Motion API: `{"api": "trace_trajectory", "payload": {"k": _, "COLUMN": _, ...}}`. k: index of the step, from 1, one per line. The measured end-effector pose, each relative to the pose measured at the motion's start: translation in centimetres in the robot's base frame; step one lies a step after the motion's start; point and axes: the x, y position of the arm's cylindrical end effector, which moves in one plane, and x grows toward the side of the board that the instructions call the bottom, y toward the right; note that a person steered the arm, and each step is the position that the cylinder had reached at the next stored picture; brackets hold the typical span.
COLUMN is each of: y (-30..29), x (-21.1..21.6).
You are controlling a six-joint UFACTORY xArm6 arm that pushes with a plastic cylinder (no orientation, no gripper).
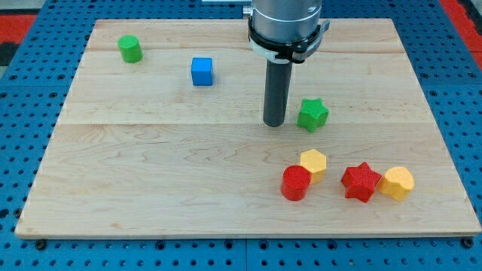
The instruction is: Slide red circle and yellow hexagon left a bit
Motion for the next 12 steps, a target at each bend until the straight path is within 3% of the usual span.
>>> {"api": "trace_trajectory", "payload": {"k": 4, "y": -4.6, "x": 1.5}}
{"api": "trace_trajectory", "payload": {"k": 7, "y": -4.2, "x": 10.3}}
{"api": "trace_trajectory", "payload": {"k": 8, "y": -0.8, "x": 11.8}}
{"api": "trace_trajectory", "payload": {"k": 10, "y": -1.1, "x": 11.1}}
{"api": "trace_trajectory", "payload": {"k": 11, "y": -4.3, "x": 9.7}}
{"api": "trace_trajectory", "payload": {"k": 12, "y": -5.0, "x": 5.9}}
